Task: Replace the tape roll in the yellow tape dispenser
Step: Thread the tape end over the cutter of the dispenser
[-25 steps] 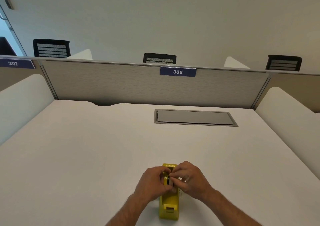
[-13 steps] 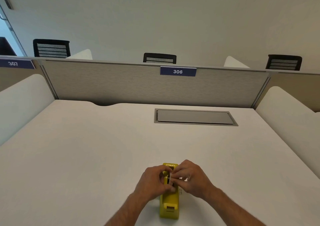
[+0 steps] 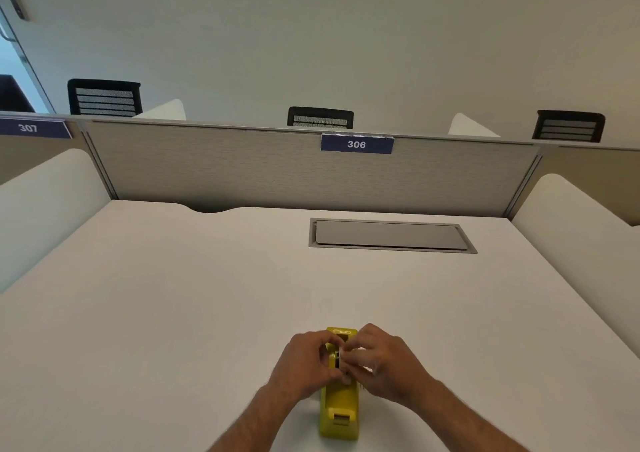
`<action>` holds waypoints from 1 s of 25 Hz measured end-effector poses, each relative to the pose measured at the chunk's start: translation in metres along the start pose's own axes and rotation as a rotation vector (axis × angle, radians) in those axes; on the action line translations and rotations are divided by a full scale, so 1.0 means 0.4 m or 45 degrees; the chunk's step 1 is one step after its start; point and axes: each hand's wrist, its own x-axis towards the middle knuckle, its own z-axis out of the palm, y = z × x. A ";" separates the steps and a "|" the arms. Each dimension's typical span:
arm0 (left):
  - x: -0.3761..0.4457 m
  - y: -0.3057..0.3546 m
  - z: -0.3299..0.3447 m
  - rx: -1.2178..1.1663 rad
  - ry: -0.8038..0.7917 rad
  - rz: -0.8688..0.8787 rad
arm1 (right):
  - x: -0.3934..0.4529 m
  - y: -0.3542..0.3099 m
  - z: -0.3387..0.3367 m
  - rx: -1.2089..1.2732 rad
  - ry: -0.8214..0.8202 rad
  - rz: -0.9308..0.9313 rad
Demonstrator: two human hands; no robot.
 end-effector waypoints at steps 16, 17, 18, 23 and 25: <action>-0.001 0.007 -0.003 0.054 0.004 0.017 | -0.009 -0.023 0.012 -0.180 -0.002 -0.126; -0.002 0.008 -0.003 0.057 0.008 0.022 | -0.009 -0.027 0.014 -0.195 0.011 -0.136; -0.004 0.009 -0.003 0.059 0.014 0.027 | -0.009 -0.033 0.016 -0.210 0.022 -0.146; -0.007 0.008 -0.004 0.038 0.027 0.037 | -0.013 -0.048 0.021 -0.276 0.046 -0.160; -0.008 0.009 -0.004 0.032 0.024 0.045 | -0.011 -0.049 0.018 -0.297 0.046 -0.151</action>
